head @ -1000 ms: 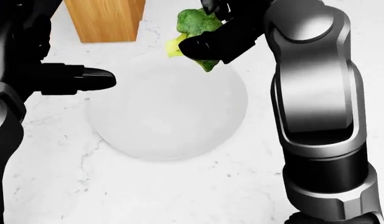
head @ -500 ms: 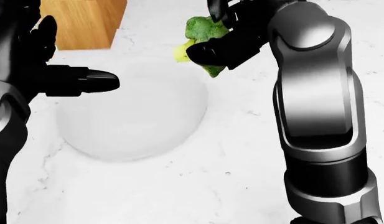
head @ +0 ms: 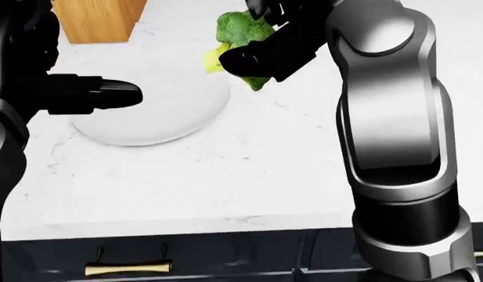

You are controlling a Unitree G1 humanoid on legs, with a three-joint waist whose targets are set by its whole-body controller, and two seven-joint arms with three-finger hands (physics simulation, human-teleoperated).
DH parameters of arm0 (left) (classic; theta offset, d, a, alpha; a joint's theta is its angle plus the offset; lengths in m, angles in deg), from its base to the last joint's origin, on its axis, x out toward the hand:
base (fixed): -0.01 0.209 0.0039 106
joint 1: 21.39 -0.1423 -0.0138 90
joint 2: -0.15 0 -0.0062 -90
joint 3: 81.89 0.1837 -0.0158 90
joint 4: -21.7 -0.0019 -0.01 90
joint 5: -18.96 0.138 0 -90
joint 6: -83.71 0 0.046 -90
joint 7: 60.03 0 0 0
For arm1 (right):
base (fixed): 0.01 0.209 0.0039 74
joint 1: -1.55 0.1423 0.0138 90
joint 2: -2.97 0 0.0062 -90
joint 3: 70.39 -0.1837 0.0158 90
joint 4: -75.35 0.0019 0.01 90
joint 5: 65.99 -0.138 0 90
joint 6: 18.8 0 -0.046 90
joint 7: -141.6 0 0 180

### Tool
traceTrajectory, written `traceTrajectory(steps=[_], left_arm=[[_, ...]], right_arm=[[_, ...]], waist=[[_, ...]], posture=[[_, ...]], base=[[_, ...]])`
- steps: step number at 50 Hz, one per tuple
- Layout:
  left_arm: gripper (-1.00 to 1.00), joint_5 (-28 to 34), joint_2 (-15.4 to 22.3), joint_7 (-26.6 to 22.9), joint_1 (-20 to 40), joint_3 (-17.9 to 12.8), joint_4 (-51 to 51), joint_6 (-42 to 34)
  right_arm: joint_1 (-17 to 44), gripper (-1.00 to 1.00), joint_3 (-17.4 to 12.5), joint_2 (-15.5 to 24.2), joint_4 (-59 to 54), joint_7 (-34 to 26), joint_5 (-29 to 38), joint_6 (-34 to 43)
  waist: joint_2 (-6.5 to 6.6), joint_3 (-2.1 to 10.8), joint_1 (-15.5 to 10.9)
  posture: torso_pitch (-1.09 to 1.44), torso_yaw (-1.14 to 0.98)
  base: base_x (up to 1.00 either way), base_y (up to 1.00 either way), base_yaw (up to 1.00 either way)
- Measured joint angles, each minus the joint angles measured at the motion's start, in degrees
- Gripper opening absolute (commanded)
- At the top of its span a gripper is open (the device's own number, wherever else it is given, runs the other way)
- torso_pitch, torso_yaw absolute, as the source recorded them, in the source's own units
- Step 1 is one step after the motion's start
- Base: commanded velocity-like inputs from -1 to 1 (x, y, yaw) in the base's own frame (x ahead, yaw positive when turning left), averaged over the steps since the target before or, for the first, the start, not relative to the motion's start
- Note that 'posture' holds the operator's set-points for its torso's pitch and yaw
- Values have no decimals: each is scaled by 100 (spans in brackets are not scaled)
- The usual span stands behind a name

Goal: Place the broccoli on the top rack of the oven.

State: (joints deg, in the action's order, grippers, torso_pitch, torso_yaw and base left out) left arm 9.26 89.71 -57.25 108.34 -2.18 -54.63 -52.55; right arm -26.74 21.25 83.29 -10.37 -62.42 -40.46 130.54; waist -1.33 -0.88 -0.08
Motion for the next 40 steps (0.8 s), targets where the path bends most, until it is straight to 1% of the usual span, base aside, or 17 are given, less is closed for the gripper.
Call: traceTrajectory(steps=[1,2,4,5,10,18,20,22,24,25,26,27,30,32,34,37,40], left_arm=[[100,-3,-6,-3,20,13,23,11],[100,-8,-59,-7,-10,46,60,35],[100,-47,-90,-44,-80,145,61,20],[100,-63,-81,-58,-94,153,64,-1],[100,-38,-60,-43,-55,82,113,-2],[100,-42,-75,-56,-75,108,122,-24],[100,-39,-76,-56,-84,104,111,-36],[100,-39,-70,-56,-70,95,98,-51],[100,-39,-59,-53,-36,81,89,-53],[100,-37,-53,-50,-22,73,95,-45],[100,-35,-34,-48,-12,60,108,-28],[100,-31,-27,-46,-53,37,121,-10],[100,-11,-17,-23,-105,-6,74,-67],[100,-3,-5,-9,-46,-13,90,-80],[100,-3,-5,-2,-13,-6,139,-57],[100,-1,-10,-1,-7,2,126,-19],[100,5,-23,-4,-44,15,79,-23]], right_arm=[[-12,-100,-18,14,15,6,6,3],[-71,-100,-50,42,44,14,14,-3],[-179,-100,-119,58,12,42,56,45],[-175,-100,-133,55,-9,57,72,71],[-150,-100,-116,51,53,105,56,8],[-208,-100,-113,63,-28,142,49,10],[-215,-100,-105,63,5,138,57,23],[-208,-100,-102,64,24,130,56,23],[-169,-100,-102,72,30,117,54,33],[-146,-100,-101,74,45,114,54,35],[-131,-100,-101,59,76,116,56,24],[-168,-100,-77,26,112,112,50,10],[-206,-100,17,-5,50,46,-24,43],[-141,-100,13,13,39,30,-45,48],[-94,-100,-19,23,102,42,-34,22],[-50,-100,-32,32,153,59,-25,-41],[-86,-100,0,32,149,48,-13,-62]], waist=[[-121,18,25],[-47,-37,76],[-60,-70,86],[-59,-111,79],[41,-260,28],[180,-484,91],[244,-514,113],[340,-531,139],[490,-523,174],[604,-490,196],[675,-451,200],[629,-434,155],[656,-210,174],[626,-135,169],[535,-126,131],[347,-166,48],[92,-185,-29]], posture=[[0,0],[0,0],[0,0],[0,0],[0,0],[0,0],[0,0],[0,0],[0,0],[0,0],[0,0],[0,0],[0,0],[0,0],[0,0],[0,0],[0,0]], base=[[-12,-20,0],[-9,-17,0],[-1,-4,0],[0,0,0],[0,0,0],[0,0,0],[0,0,0],[0,0,0],[0,0,0],[0,0,0],[0,0,0],[0,0,0],[0,0,0],[0,0,0],[0,0,0],[0,0,0],[0,0,26]])
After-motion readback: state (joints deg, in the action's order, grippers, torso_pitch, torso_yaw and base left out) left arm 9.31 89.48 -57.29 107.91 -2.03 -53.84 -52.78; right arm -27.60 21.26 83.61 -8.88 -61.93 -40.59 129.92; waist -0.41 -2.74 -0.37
